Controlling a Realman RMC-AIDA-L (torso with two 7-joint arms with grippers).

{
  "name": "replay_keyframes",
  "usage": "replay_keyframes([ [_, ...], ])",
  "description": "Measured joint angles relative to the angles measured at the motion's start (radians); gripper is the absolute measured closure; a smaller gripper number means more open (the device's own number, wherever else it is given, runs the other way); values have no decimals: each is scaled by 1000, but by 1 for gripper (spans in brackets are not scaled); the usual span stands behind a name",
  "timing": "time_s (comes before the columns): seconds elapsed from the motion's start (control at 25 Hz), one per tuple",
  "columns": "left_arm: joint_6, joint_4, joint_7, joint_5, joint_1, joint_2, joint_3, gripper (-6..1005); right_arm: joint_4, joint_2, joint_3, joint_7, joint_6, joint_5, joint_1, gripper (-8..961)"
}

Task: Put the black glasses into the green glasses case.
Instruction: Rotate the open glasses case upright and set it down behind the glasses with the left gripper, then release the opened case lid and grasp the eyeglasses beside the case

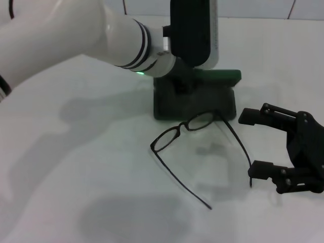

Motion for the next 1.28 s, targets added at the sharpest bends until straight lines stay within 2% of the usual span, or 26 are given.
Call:
replay_keyframes([
  [0.2,25,-52,-11,-42,-40,0,-34,740,-4,1,0,0,0,2,-10,78],
  [0.48,31,-27,-12,-47,-32,1,-33,608,-5,1,7,1,0,2,-20,79],
  [0.64,100,109,-15,-80,25,3,-83,521,-8,-4,33,2,33,-23,-17,79],
  [0.72,125,210,-15,-107,79,2,-127,478,-24,-15,43,7,68,-49,-4,79],
  [0.76,121,311,-16,-181,150,2,-180,472,-41,-24,51,13,91,-72,6,80],
  [0.8,121,311,-16,-181,150,2,-180,465,-56,-31,56,24,109,-90,15,80],
  [0.92,91,397,-3,-396,257,2,-286,446,-135,-56,85,110,205,-202,66,81],
  [1.04,98,387,81,-739,369,4,-424,449,-232,-64,137,244,277,-362,124,82],
  [1.16,180,288,270,-1050,459,5,-511,453,-335,-55,213,403,310,-564,188,83],
  [1.28,360,113,538,-1301,535,8,-559,552,-409,-31,278,542,323,-765,272,85],
])
